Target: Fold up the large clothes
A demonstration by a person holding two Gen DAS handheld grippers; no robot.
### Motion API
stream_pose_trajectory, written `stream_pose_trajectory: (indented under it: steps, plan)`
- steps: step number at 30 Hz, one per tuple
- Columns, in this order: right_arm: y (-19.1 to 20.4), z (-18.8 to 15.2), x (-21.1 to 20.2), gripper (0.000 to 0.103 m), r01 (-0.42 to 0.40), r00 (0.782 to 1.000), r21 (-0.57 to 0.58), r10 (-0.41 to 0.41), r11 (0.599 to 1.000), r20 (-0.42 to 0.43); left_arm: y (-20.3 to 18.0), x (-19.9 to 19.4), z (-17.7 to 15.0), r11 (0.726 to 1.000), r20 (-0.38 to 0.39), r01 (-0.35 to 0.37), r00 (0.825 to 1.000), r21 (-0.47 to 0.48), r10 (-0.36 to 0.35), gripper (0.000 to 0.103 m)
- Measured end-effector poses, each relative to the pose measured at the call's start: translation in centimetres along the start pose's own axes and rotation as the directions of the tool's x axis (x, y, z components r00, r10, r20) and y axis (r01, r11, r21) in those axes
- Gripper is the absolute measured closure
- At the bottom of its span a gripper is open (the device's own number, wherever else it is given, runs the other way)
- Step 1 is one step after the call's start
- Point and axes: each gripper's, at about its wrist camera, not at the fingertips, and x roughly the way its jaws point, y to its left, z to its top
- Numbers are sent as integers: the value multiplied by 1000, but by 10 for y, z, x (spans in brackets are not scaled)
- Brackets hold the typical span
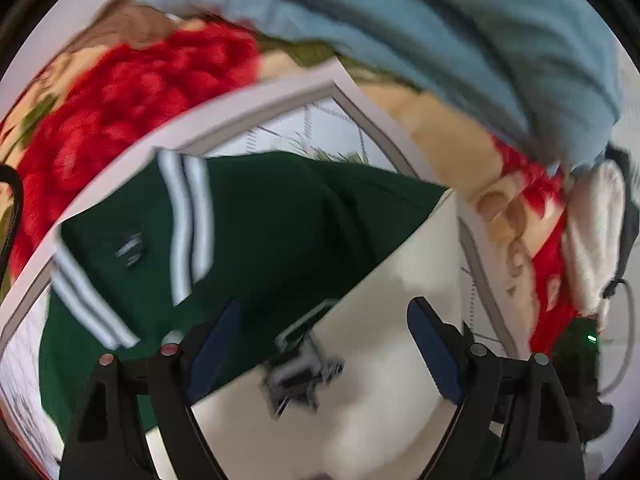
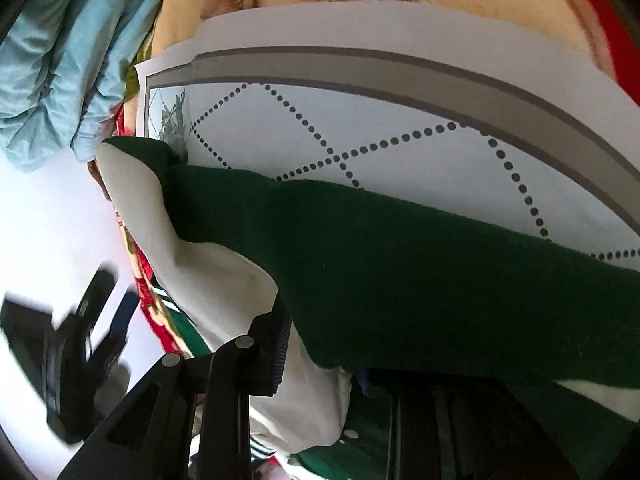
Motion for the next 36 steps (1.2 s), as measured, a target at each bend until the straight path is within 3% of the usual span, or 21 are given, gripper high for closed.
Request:
stream_pose_trajectory:
  steps: [5, 7, 8, 12, 18, 22, 25, 27, 29, 31, 32, 33, 34, 35, 36]
  plan:
    - [-2, 5, 4, 74, -40, 999, -7, 40, 999, -13, -12, 35, 3, 995, -60, 87, 995, 40, -84, 20]
    - [-3, 7, 3, 74, -56, 998, -14, 56, 998, -9, -16, 35, 1, 989, -60, 135, 989, 54, -132, 41]
    - [-2, 8, 3, 77, -61, 998, -23, 61, 998, -4, -19, 34, -1, 985, -66, 164, 985, 56, -161, 61]
    - [-2, 5, -5, 88, -61, 997, -61, 63, 996, 32, -22, 26, -2, 981, -50, 173, 984, 82, -169, 94]
    - [4, 1, -29, 93, -39, 987, -93, 53, 995, 150, 8, 10, -8, 986, 17, 165, 986, 18, -165, 98]
    - [15, -6, -41, 93, 46, 974, -143, -13, 989, 227, 37, 20, -18, 978, -24, 203, 979, -52, -205, 98]
    - [20, -2, -30, 91, 165, 973, -203, -125, 965, 195, 49, 19, -30, 978, -48, 185, 981, -92, -190, 91]
    - [14, 2, -28, 84, 182, 979, -225, -155, 957, 135, 59, 10, -35, 970, -35, 191, 980, -150, -198, 91]
    - [15, 3, -35, 71, 210, 977, -240, -193, 948, 91, 71, -6, -43, 954, 10, 209, 977, -215, -212, 91]
    - [20, -2, -47, 63, 258, 966, -282, -239, 924, 99, 85, -31, -56, 944, 86, 194, 980, -266, -178, 86]
    - [28, -10, -57, 62, 289, 957, -333, -265, 897, 117, 93, -46, -65, 944, 125, 177, 981, -278, -147, 71]
    - [33, -16, -61, 57, 310, 951, -369, -283, 876, 126, 100, -59, -73, 944, 153, 155, 982, -290, -114, 37]
    - [40, -27, -66, 51, 328, 945, -418, -300, 847, 133, 108, -72, -83, 943, 181, 130, 981, -306, -77, 17]
    - [47, -36, -66, 49, 336, 941, -452, -312, 826, 130, 116, -85, -97, 940, 208, 100, 978, -326, -32, 4]
    - [55, -47, -63, 46, 344, 937, -486, -330, 803, 117, 127, -99, -114, 933, 227, 58, 974, -354, 26, 4]
